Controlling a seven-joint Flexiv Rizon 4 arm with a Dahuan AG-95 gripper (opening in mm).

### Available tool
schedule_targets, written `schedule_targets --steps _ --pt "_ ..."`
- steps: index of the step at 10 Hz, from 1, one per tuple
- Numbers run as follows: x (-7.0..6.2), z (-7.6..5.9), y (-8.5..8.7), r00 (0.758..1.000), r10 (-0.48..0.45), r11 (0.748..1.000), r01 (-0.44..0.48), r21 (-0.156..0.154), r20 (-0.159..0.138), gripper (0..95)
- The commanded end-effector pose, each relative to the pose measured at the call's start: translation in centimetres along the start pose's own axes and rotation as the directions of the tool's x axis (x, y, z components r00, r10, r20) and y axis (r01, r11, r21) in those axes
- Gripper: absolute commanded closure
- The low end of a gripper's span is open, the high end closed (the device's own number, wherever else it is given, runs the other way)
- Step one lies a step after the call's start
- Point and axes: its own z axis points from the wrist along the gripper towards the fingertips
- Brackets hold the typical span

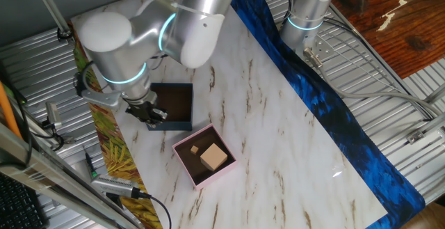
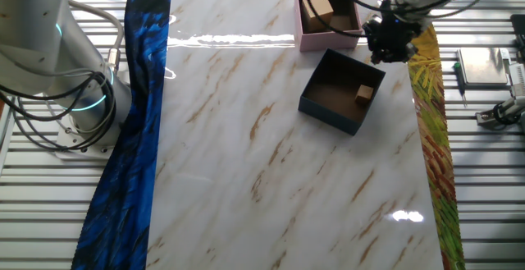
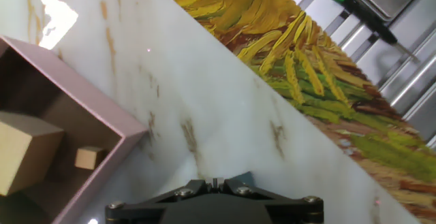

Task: Move an object from one box to another

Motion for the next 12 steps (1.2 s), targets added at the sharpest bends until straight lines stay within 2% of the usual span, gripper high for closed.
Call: schedule_targets --steps 1,5,12 --pt "0.5 -0.15 -0.38 1.0 -0.023 1.0 0.023 0.003 -0.01 95.0" --pt "1.06 0.2 -0.3 0.998 -0.063 0.998 0.063 0.012 -0.028 95.0" --pt "1.27 0.33 -0.23 0.998 -0.043 0.999 0.043 0.012 -0.056 95.0"
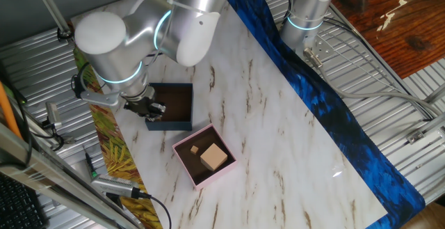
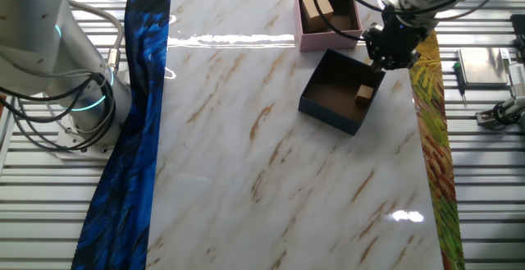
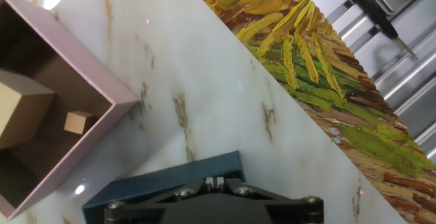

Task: Move an object from one box to another

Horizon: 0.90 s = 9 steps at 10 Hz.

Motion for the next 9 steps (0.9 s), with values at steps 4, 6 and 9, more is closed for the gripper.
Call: schedule_targets --steps 4,6,9 --pt "0.03 0.0 -0.01 1.0 0.029 1.0 -0.029 0.004 0.009 95.0" --pt "0.03 0.0 -0.01 0.999 0.026 0.999 -0.026 0.019 -0.034 95.0" --pt "0.03 0.0 -0.01 0.998 0.024 0.999 -0.022 0.03 -0.06 95.0"
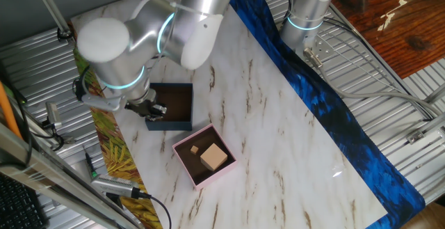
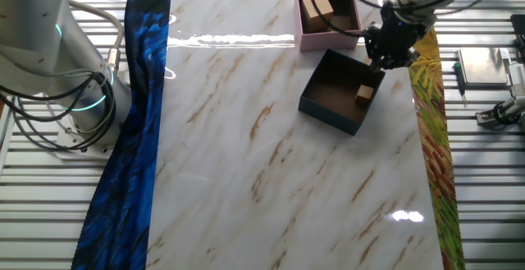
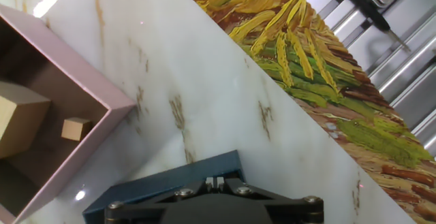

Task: Move an object from one box to another

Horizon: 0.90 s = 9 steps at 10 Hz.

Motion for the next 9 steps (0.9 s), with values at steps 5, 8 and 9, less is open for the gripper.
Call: schedule_targets --steps 5,8,9 --pt "0.11 0.03 -0.05 0.999 -0.021 1.0 0.022 0.02 -0.028 95.0" --pt "0.11 0.03 -0.05 0.999 -0.035 0.999 0.036 0.024 -0.03 95.0" --pt "0.11 0.03 -0.05 0.999 -0.043 0.999 0.044 0.024 -0.031 95.0"
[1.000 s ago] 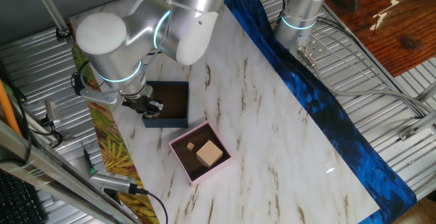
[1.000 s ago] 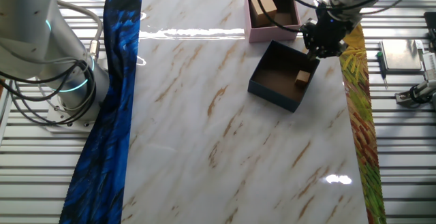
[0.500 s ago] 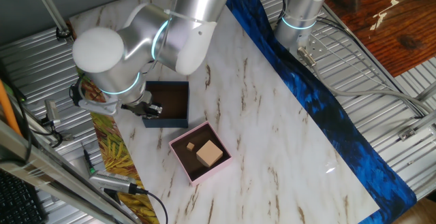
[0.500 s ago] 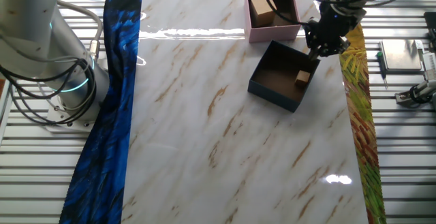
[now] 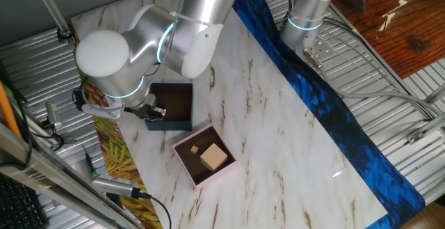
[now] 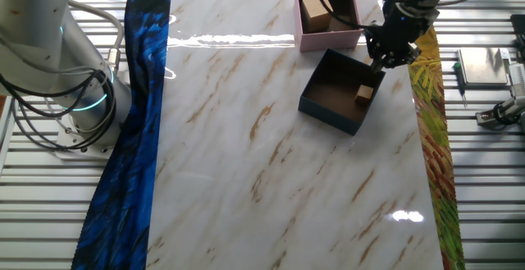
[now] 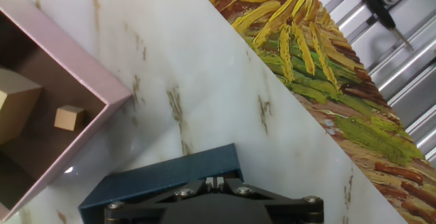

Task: Move an object from one box to another

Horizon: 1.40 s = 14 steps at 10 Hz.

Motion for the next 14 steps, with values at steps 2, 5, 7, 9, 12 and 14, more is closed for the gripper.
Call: schedule_targets --steps 2,5,7,9,12,14 --pt "0.08 -0.05 0.05 1.0 -0.023 1.0 0.023 0.009 -0.008 95.0" --pt "0.08 -0.05 0.05 1.0 0.019 1.0 -0.02 0.015 0.008 95.0" --pt "0.08 -0.05 0.05 0.999 0.038 0.999 -0.039 0.012 0.029 95.0" --pt "0.08 -0.05 0.05 0.997 0.062 0.998 -0.063 0.015 0.04 95.0" --pt "0.08 -0.05 0.05 0.991 0.12 0.993 -0.121 0.011 0.05 95.0" --pt "0.08 -0.05 0.05 0.987 0.151 0.988 -0.152 0.006 0.063 95.0"
